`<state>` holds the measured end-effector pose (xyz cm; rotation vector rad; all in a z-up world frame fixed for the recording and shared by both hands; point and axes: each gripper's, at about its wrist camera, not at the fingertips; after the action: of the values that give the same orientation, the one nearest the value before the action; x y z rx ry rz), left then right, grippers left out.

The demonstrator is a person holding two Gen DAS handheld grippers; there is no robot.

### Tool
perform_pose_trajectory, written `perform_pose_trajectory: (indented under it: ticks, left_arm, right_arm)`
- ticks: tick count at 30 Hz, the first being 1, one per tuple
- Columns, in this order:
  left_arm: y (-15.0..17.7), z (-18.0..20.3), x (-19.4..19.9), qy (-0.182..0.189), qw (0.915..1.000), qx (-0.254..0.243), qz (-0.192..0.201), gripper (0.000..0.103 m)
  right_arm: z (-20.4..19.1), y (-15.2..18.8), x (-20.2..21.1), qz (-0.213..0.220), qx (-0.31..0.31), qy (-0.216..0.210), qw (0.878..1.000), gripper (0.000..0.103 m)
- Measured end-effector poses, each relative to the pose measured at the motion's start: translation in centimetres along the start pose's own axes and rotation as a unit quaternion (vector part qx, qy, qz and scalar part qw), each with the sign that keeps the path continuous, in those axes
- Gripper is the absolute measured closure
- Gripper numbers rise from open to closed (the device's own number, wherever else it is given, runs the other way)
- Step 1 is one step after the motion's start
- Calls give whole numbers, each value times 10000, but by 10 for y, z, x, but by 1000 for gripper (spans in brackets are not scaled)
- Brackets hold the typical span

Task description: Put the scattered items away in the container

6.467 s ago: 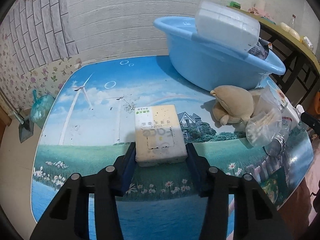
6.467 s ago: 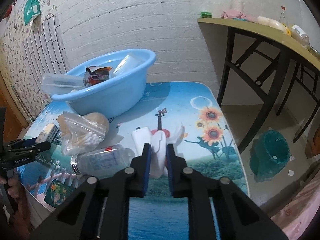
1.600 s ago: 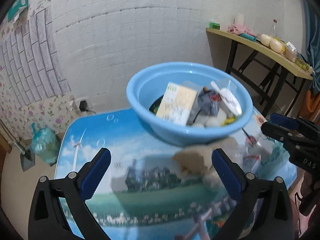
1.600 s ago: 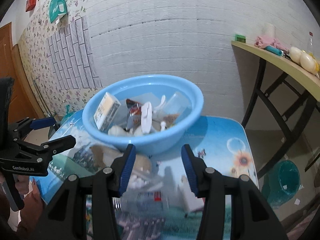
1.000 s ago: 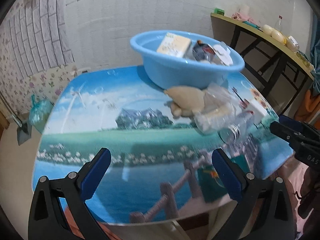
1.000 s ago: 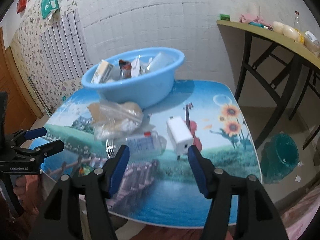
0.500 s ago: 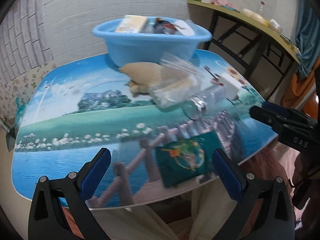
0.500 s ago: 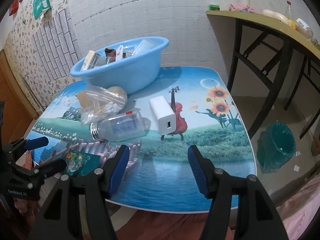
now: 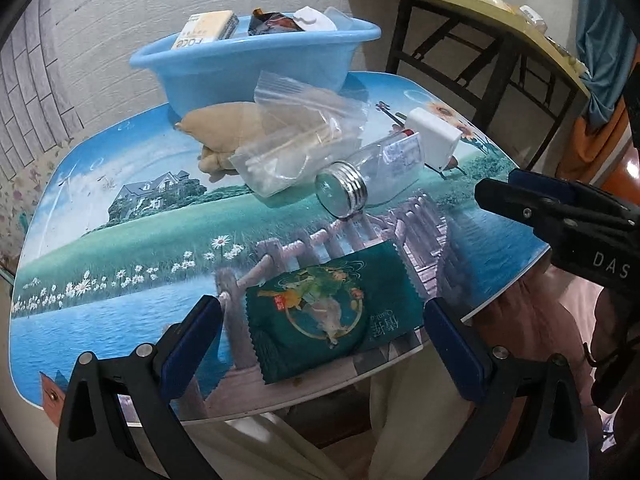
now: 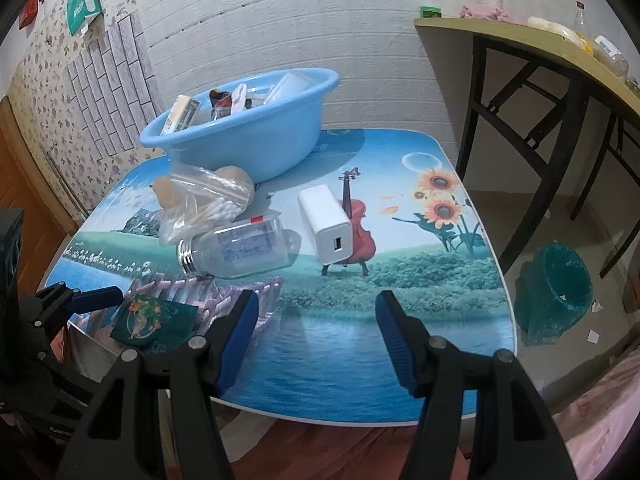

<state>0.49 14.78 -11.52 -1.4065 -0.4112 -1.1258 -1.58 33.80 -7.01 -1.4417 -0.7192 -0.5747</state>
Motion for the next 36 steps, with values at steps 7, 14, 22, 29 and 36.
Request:
perform_pose_trajectory:
  ticks: [7,14,22,29,36]
  left_arm:
    - [1,-17,6,-253,9996,13,117,17]
    - [-4,-38,14,-86,9991,303,274,39]
    - [-6,-65,19,-156,9977,547,379,48]
    - [-5,-69,21,-134,9973,614,387,48]
    - [-7,-64,16,-168,9980,498,345,42]
  right_arm:
    - [3,-10,-6,120,61,210,9997,43]
    - [3,-27,-20,186,138,204,9995,43]
    - [-3,-38,-44,21,285,186,9994,74]
    - [-6,-30,-37,67,361,221,9991,75]
    - [1,-19,-25,-15,251,257,9994,75]
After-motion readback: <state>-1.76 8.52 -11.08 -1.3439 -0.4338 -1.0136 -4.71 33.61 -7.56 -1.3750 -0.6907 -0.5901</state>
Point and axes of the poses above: each gripper's, at about its wrist camera, not at the fingertips, and x roughly against the way its jaws point, z to its right, y to its underside, and after that the axes turned 9 degrees about y, right-handed
